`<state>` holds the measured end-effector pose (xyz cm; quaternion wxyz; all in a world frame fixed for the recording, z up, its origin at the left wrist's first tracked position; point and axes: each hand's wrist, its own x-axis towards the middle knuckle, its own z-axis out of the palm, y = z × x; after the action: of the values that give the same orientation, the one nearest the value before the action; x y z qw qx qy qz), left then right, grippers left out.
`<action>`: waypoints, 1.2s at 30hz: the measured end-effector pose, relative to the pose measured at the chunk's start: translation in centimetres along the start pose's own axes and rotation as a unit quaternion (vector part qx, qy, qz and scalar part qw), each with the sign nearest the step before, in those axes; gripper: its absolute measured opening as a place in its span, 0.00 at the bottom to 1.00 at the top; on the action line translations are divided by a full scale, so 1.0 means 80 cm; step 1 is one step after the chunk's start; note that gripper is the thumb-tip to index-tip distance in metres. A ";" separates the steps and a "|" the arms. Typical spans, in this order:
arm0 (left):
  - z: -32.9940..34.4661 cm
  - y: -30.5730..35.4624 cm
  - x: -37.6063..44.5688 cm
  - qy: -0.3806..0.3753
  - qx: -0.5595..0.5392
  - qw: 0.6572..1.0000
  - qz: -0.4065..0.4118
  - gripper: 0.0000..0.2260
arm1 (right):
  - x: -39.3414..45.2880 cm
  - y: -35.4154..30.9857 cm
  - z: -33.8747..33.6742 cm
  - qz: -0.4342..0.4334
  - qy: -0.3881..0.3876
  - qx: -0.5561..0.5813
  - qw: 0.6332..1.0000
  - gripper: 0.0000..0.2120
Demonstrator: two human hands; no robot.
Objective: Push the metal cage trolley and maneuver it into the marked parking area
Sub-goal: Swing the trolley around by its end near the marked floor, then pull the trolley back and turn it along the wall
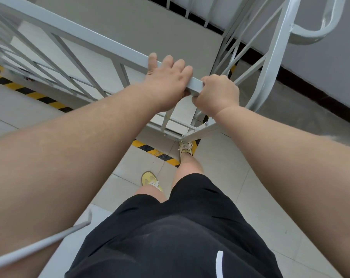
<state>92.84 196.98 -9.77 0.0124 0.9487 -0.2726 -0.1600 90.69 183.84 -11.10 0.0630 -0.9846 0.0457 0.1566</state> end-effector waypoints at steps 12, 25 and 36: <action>0.000 -0.003 -0.007 0.008 -0.013 0.999 -0.028 0.16 | 0.006 -0.011 0.002 0.012 -0.001 0.005 1.000 0.04; -0.023 0.085 -0.017 0.018 -0.077 0.982 -0.170 0.20 | 0.010 0.018 -0.017 -0.159 -0.121 0.091 0.976 0.19; -0.053 0.286 0.068 -0.008 -0.149 0.944 -0.294 0.21 | 0.020 0.234 -0.126 -0.307 -0.005 -0.103 0.946 0.23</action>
<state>86.78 174.39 -4.87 0.1037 0.9726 0.0454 -0.2031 93.18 163.83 -4.18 0.0061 -0.9514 -0.2751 0.1383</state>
